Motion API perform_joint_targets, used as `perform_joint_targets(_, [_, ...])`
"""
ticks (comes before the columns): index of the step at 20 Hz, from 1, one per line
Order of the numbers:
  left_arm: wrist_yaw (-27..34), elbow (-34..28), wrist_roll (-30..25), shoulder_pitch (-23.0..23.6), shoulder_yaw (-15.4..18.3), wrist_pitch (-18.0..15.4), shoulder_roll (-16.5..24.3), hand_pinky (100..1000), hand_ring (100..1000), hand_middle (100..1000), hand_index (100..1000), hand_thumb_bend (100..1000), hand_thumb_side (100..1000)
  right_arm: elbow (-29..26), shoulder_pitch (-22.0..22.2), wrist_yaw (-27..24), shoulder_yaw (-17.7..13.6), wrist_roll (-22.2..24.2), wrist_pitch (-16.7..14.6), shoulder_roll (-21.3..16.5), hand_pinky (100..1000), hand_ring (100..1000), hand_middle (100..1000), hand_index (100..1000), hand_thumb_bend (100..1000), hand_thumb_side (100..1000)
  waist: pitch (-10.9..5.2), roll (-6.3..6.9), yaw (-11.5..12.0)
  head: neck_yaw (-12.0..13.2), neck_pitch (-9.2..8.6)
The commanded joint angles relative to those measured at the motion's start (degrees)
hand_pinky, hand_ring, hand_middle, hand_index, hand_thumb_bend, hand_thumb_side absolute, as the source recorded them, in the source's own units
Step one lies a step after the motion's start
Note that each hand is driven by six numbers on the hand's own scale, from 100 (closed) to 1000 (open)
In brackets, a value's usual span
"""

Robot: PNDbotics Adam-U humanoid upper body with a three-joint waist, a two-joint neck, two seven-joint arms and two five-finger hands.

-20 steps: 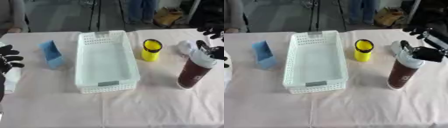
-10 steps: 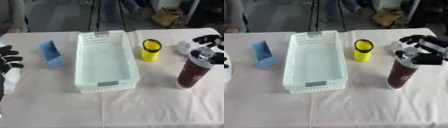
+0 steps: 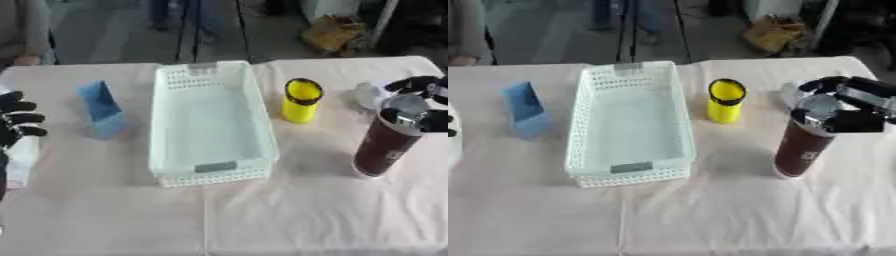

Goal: Pick up objects on the table and place them in the box.

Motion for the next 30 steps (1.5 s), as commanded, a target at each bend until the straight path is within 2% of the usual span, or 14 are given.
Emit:
perform_joint_targets(1, [-0.2,-0.7,-0.2,-0.1,0.1,0.0,1.5,584,640,646,802,240,966,0.0,-1.3,2.5,-0.1,-1.1,-0.9,-2.3,911,953,933,961,445,771,-0.74,-0.06,0.1,-0.2,0.5])
perform_joint_targets(8, [-0.2,-0.7,-0.2,-0.1,0.1,0.0,1.5,585,640,646,802,240,966,1.3,-2.0,5.3,1.2,-1.0,-2.3,-2.6,919,959,941,964,466,783,-0.74,-0.15,0.2,-0.3,0.53])
perform_joint_targets(11, [-0.1,-0.7,-0.3,-0.2,0.1,0.0,1.6,585,640,646,802,240,971,1.8,-2.3,6.9,2.2,0.9,-3.0,-3.1,909,970,958,960,553,758,-0.75,-0.23,0.2,-0.4,0.57])
perform_joint_targets(12, [-0.1,-0.7,-0.3,-0.2,0.0,0.0,1.6,585,640,646,802,241,966,2.0,-2.3,7.4,2.5,1.8,-3.3,-3.2,909,970,958,960,525,774,-0.76,-0.24,0.3,-0.4,0.59])
perform_joint_targets(21, [-0.1,-0.8,-0.4,-0.2,0.0,0.0,1.7,587,639,647,803,241,966,2.9,-2.7,8.3,3.9,6.1,-4.2,-3.5,892,967,960,957,544,774,-0.84,-0.29,0.4,-0.6,0.81])
perform_joint_targets(25, [-0.1,-0.8,-0.4,-0.2,0.0,0.0,1.7,587,640,647,803,242,966,3.3,-2.7,8.4,4.2,7.1,-4.3,-3.7,863,958,960,956,542,734,-0.86,-0.3,0.4,-0.7,0.83])
perform_joint_targets(26, [-0.1,-0.8,-0.4,-0.3,-0.1,0.0,1.7,587,640,647,803,242,966,3.5,-2.7,8.4,4.3,7.4,-4.3,-3.7,812,939,959,953,482,661,-0.86,-0.3,0.4,-0.7,0.86])
perform_joint_targets(28, [0.0,-0.8,-0.5,-0.3,-0.1,0.0,1.7,587,640,647,803,242,967,3.7,-2.7,8.4,4.3,7.7,-4.1,-3.6,800,933,959,953,464,646,-0.85,-0.3,0.4,-0.7,0.89])
perform_joint_targets(29, [0.0,-0.8,-0.5,-0.3,-0.1,0.0,1.7,587,640,647,803,242,967,3.8,-2.7,8.3,4.3,7.8,-4.1,-3.6,737,893,954,954,356,519,-0.85,-0.29,0.4,-0.8,0.91])
perform_joint_targets(30, [0.0,-0.8,-0.5,-0.2,-0.1,0.0,1.7,587,640,647,803,242,967,4.0,-2.6,8.2,4.4,8.0,-4.0,-3.6,717,877,953,952,311,420,-0.83,-0.29,0.4,-0.8,0.94])
